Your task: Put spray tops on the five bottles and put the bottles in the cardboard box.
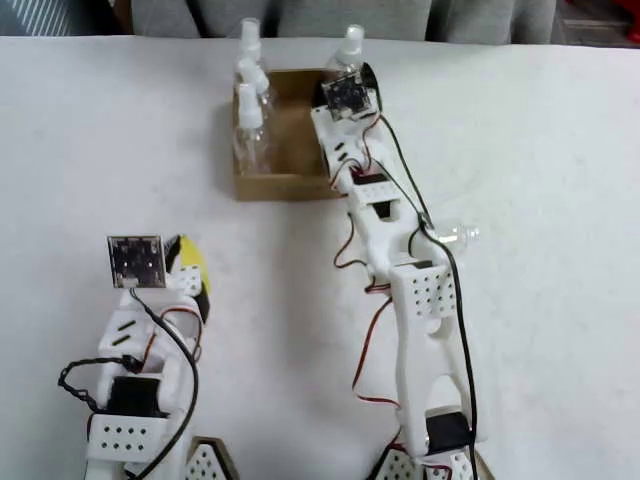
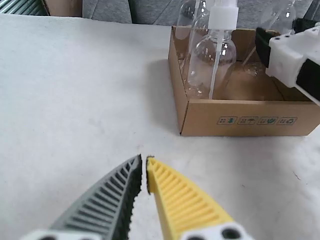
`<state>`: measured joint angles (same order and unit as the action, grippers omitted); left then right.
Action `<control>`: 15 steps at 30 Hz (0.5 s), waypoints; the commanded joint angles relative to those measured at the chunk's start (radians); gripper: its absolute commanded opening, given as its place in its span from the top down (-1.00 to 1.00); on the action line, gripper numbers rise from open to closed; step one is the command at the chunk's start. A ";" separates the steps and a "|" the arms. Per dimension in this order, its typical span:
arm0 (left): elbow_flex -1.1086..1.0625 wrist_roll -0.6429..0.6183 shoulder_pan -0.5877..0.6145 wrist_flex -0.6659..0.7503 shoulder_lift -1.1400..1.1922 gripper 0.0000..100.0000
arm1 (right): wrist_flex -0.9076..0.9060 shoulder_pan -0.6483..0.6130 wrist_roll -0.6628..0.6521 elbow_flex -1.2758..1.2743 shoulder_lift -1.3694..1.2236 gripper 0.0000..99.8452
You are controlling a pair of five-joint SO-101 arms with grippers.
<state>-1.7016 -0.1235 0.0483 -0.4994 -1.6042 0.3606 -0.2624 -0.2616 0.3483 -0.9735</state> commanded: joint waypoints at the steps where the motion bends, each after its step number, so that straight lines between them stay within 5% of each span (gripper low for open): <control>1: 0.003 0.006 0.008 0.035 -0.013 0.95 | -0.101 -0.001 -0.011 0.017 0.085 0.33; 15: 0.003 0.006 0.008 0.035 -0.013 0.95 | -0.117 0.002 -0.006 0.012 0.120 0.30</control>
<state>-1.7016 -0.1235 0.0483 -0.4994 -1.6042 0.2470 -0.2608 -0.2616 0.3452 -0.9413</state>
